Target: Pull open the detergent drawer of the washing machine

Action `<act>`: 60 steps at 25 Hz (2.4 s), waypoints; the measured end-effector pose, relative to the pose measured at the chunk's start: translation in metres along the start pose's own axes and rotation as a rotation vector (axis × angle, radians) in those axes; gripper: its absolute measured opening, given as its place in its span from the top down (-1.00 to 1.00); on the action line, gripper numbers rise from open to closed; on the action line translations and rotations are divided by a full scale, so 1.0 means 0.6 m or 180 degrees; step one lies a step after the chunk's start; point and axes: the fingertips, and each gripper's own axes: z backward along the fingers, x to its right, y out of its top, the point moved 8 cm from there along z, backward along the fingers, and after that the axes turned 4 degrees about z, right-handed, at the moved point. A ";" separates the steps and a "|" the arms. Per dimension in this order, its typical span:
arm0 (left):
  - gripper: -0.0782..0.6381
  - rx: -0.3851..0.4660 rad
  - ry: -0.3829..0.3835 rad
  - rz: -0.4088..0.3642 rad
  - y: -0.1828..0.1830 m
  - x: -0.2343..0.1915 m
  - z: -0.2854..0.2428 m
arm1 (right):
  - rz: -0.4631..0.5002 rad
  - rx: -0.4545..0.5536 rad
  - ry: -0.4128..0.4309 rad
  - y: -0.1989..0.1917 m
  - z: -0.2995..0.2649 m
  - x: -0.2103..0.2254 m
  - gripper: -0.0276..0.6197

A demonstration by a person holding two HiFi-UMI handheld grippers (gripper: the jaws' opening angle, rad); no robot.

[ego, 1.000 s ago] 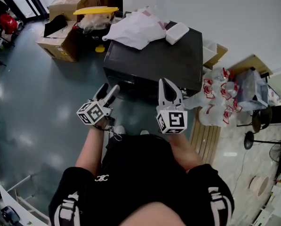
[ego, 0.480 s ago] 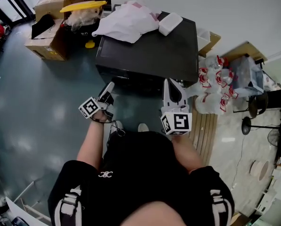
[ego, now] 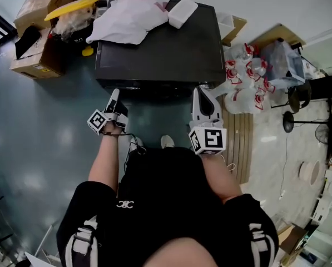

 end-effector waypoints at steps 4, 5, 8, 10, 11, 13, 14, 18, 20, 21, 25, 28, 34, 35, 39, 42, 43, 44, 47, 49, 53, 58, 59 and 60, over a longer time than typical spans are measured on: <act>-0.26 0.0018 0.0072 0.0047 0.013 -0.030 -0.014 | -0.0074 -0.0123 -0.0089 -0.010 -0.001 0.006 0.91; -0.26 0.0061 0.0079 0.0071 0.017 -0.035 -0.015 | -0.0093 -0.0143 -0.0117 -0.012 0.000 0.008 0.91; -0.21 0.0219 0.0052 0.0137 0.029 -0.046 -0.022 | -0.0092 -0.0187 -0.0192 -0.022 0.006 0.015 0.91; -0.18 0.0299 -0.0026 0.0201 0.032 -0.048 -0.028 | -0.0047 -0.0217 -0.0226 -0.029 0.011 0.020 0.91; -0.17 0.0329 -0.0068 0.0234 0.033 -0.048 -0.031 | -0.0033 -0.0233 -0.0242 -0.031 0.014 0.021 0.91; -0.14 0.0362 -0.0141 0.0268 0.038 -0.045 -0.039 | -0.0036 -0.0262 -0.0270 -0.034 0.017 0.022 0.91; -0.14 0.0364 -0.0171 0.0270 0.040 -0.043 -0.042 | -0.0048 -0.0276 -0.0279 -0.035 0.019 0.021 0.91; -0.14 0.0316 -0.0277 0.0268 0.041 -0.047 -0.045 | -0.0083 -0.0346 -0.0290 -0.045 0.038 0.018 0.91; -0.14 0.0307 -0.0347 0.0269 0.043 -0.050 -0.046 | -0.0074 -0.0386 -0.0299 -0.046 0.048 0.018 0.91; -0.15 0.0313 -0.0391 0.0267 0.044 -0.050 -0.048 | -0.0068 -0.0398 -0.0294 -0.045 0.051 0.018 0.91; -0.15 0.0355 -0.0613 0.0207 0.046 -0.061 -0.061 | -0.0032 -0.0453 -0.0289 -0.042 0.062 0.018 0.91; -0.15 0.0345 -0.0744 0.0212 0.047 -0.067 -0.065 | -0.0071 -0.0525 -0.0309 -0.048 0.068 0.016 0.91; -0.13 0.0305 -0.0798 0.0140 0.050 -0.072 -0.065 | -0.0191 -0.0630 -0.0301 -0.059 0.067 0.011 0.91; -0.11 0.0308 -0.0823 0.0161 0.050 -0.074 -0.066 | -0.0217 -0.0636 -0.0263 -0.060 0.066 0.009 0.91; 0.02 0.0385 -0.0926 0.0336 0.048 -0.091 -0.058 | -0.0358 -0.0652 -0.0113 -0.060 0.066 -0.001 0.91; 0.09 0.0411 -0.0970 0.0420 0.048 -0.096 -0.056 | -0.0425 -0.0636 -0.0075 -0.059 0.064 -0.001 0.91; 0.09 0.0409 -0.0976 0.0440 0.048 -0.096 -0.057 | -0.0449 -0.0627 -0.0072 -0.060 0.063 0.000 0.91; 0.09 0.0403 -0.0977 0.0467 0.048 -0.096 -0.058 | -0.0470 -0.0620 -0.0073 -0.060 0.063 0.000 0.91; 0.10 0.0363 -0.0968 0.0572 0.047 -0.098 -0.054 | -0.0504 -0.0618 -0.0052 -0.062 0.064 -0.003 0.91; 0.10 0.0313 -0.0956 0.0613 0.046 -0.099 -0.053 | -0.0513 -0.0618 -0.0027 -0.063 0.065 -0.004 0.91; 0.13 0.0353 -0.0917 0.0673 0.041 -0.099 -0.043 | -0.0528 -0.0613 0.0015 -0.061 0.068 -0.006 0.91; 0.20 0.0570 -0.0913 0.0780 0.034 -0.106 -0.028 | -0.0499 -0.0632 0.0079 -0.057 0.065 -0.008 0.91; 0.21 0.0572 -0.0916 0.0776 0.034 -0.108 -0.025 | -0.0491 -0.0633 0.0094 -0.056 0.064 -0.009 0.91; 0.22 0.0563 -0.0924 0.0772 0.036 -0.109 -0.024 | -0.0478 -0.0633 0.0113 -0.054 0.061 -0.010 0.91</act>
